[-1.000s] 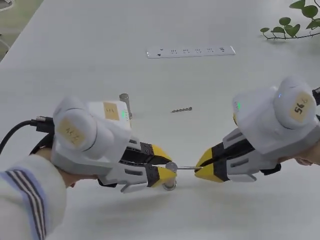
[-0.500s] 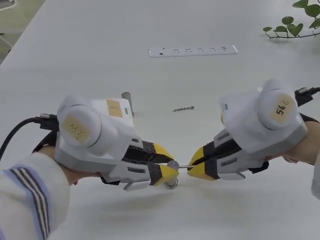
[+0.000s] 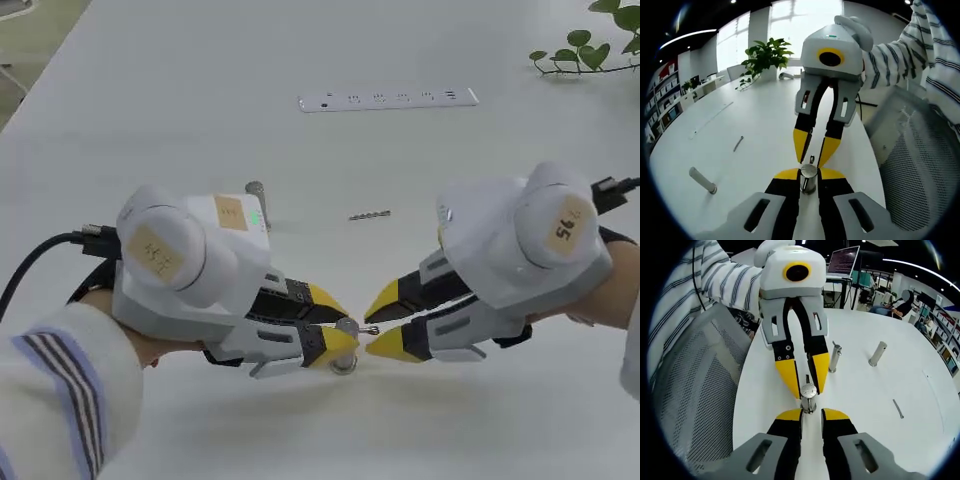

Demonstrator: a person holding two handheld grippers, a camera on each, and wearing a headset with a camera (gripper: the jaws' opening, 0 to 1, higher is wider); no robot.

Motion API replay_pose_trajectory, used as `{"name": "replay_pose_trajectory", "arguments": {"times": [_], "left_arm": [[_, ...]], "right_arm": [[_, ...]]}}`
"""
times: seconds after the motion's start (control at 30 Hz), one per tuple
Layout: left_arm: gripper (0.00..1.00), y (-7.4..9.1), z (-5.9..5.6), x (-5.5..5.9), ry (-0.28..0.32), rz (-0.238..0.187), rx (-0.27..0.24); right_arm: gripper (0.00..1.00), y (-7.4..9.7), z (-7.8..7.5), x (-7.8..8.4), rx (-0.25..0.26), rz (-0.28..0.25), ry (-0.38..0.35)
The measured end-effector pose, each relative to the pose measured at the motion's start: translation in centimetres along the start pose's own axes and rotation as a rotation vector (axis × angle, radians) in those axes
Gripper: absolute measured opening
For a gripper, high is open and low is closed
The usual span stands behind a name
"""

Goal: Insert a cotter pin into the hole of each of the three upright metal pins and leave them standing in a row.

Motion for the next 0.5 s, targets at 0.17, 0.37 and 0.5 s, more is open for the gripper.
{"name": "replay_pose_trajectory", "arguments": {"times": [0.17, 0.37, 0.5], "left_arm": [[0.09, 0.1, 0.0, 0.0, 0.004, 0.000, -0.002], [0.09, 0.1, -0.1, 0.0, 0.008, 0.002, -0.008], [0.09, 0.0, -0.1, 0.0, -0.001, 0.003, -0.012]], "right_arm": [[0.04, 0.5, 0.3, -0.1, -0.006, -0.018, 0.006], [0.00, 0.5, 0.3, -0.8, -0.010, -0.037, 0.017], [0.00, 0.2, 0.4, -1.5, -0.006, -0.041, 0.057]]}}
Point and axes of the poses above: the centre of the closed fingertips' face, and the gripper's own axes: y roughly backward along the fingers, z roughly to its left, x roughly out of its underside, the point moved 5 cm from there along y, roughly backward along the fingers, and after that the axes turned 8 degrees about z, right-handed, at the moved point
